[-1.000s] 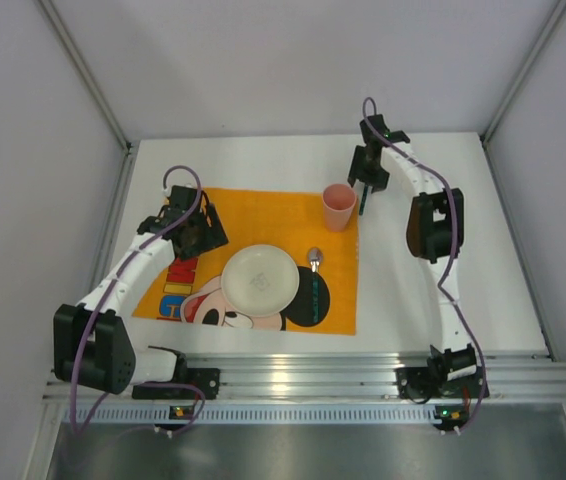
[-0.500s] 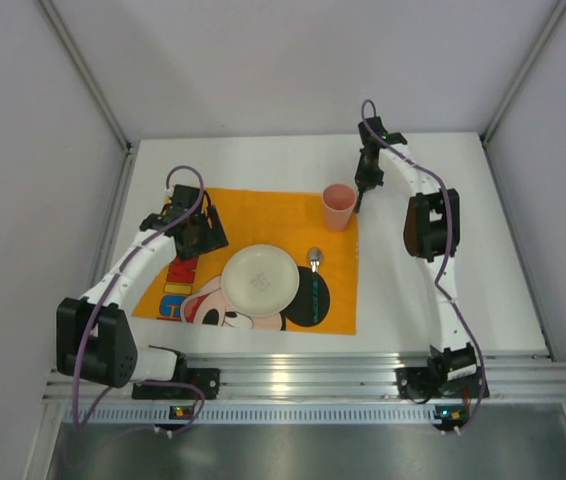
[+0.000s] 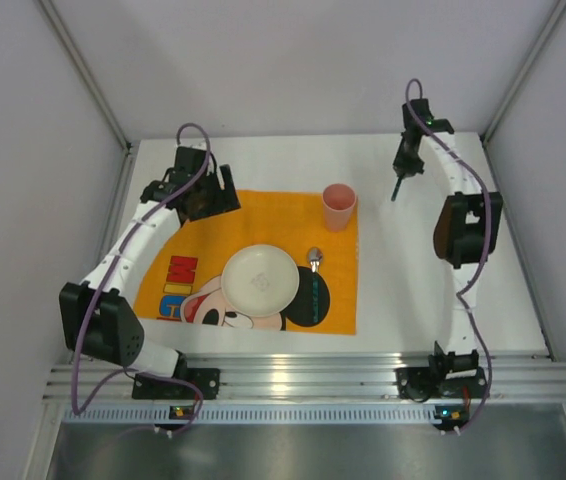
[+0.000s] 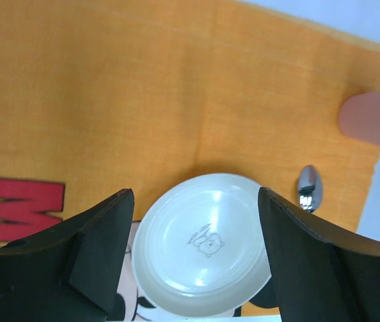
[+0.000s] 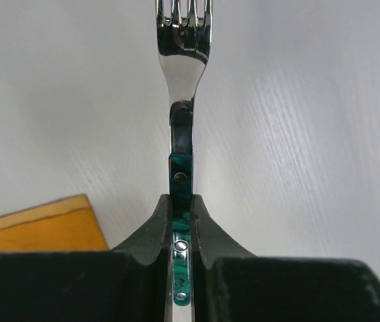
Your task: Set the dinner table for one person
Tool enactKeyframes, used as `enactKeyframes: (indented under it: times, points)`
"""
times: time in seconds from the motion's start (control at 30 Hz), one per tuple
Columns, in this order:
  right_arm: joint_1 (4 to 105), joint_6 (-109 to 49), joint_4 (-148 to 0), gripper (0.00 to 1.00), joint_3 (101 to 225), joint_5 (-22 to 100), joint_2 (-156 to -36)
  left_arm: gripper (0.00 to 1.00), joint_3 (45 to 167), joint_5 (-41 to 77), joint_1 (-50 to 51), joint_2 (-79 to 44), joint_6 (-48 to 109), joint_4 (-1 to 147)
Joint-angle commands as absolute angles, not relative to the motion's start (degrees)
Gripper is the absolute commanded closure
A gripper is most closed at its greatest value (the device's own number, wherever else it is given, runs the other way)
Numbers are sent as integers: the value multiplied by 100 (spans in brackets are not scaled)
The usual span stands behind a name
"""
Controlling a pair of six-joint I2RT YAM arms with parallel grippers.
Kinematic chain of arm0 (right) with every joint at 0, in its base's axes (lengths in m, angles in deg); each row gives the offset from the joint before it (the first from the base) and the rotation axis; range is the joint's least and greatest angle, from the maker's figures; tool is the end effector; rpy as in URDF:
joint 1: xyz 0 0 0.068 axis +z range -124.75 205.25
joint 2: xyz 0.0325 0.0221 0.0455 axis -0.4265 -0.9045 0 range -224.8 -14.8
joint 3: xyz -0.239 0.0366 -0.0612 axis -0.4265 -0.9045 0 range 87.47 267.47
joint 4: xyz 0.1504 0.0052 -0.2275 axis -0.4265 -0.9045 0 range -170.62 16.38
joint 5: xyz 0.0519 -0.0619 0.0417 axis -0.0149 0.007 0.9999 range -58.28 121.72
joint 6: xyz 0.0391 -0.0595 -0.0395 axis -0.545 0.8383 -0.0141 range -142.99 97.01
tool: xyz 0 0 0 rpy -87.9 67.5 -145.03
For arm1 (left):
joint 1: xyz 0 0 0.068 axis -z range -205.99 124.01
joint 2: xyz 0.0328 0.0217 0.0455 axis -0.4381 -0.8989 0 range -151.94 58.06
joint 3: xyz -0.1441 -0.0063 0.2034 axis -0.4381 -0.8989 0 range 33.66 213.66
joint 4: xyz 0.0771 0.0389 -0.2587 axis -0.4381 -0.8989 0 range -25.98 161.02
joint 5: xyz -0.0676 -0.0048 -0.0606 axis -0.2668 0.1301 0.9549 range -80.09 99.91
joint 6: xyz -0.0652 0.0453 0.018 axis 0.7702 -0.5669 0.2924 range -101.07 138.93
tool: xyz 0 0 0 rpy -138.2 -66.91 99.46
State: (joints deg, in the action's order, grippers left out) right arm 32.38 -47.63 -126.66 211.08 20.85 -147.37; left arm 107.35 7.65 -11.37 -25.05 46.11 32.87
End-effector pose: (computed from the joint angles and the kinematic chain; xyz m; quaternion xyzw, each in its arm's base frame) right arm 0.5104 0.0505 0.1826 0.1697 0.9512 -0.0224 0.2568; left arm 0.3415 -0.0863 0.2619 -0.1091 0.9256 -0.1119 0.3446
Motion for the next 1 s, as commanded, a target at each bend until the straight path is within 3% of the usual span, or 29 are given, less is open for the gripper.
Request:
enactKeyframes:
  times: [0.0,0.17,0.37,0.83,0.97]
  points:
    - [3228,-4680,-12723,100,21140,2326,-13111,20,11643,1121,-798,-2806,4232,3305]
    - [3516,-5137,-12750,100,20158,3127,-11897,19,13003,1693,70,-3351,3757,3209]
    - [4166,-5629,-12732,100,19426,3822,-10938,20,14157,1510,1459,-4187,3097,2857]
    - [5012,-6052,-12741,100,18802,3682,-10023,24,13544,1888,2077,-3986,3598,3515]
    - [5047,-6271,-12741,100,18767,3892,-9918,34,13411,1896,2130,-3959,3721,3586]
